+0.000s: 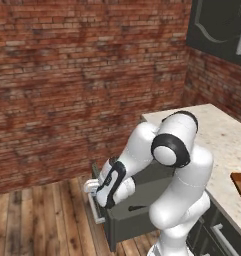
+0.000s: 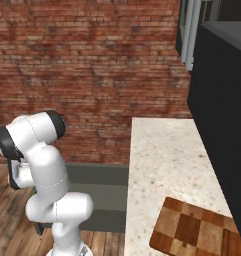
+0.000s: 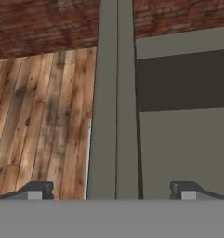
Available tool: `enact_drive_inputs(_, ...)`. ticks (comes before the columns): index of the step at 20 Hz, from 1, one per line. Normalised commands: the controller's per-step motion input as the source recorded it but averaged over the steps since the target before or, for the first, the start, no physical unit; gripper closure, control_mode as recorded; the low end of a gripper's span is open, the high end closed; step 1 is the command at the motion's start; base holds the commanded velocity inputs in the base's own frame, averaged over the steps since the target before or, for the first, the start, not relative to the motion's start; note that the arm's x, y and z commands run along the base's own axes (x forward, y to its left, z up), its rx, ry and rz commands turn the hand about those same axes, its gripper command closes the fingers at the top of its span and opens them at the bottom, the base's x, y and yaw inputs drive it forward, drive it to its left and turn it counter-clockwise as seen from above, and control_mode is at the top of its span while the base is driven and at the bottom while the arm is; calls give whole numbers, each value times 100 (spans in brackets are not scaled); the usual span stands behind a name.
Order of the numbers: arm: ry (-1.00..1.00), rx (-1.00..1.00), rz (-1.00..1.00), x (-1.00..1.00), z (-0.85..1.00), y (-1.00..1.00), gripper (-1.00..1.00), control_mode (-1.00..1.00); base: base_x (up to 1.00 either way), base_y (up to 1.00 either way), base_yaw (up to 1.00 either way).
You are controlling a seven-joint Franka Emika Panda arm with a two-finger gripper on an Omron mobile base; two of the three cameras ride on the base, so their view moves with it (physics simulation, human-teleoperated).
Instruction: Pick up the knife from the drawer and place it on the cutting board. Then place the meat from the plate to the cutting board.
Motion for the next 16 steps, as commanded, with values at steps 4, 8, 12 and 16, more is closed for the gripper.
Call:
enact_drive_inputs(4,-1,-1,4,-25,23,14,-100,-100,0,0,0)
enact_drive_inputs(8,0,0,12,-15,81,0,-100,-100,0,0,0)
enact_drive_inputs(12,7,0,13,0,78,0,-100,-100,0,0,0)
enact_drive_inputs(16,13,1,14,0,97,-13,-100,-100,0,0,0)
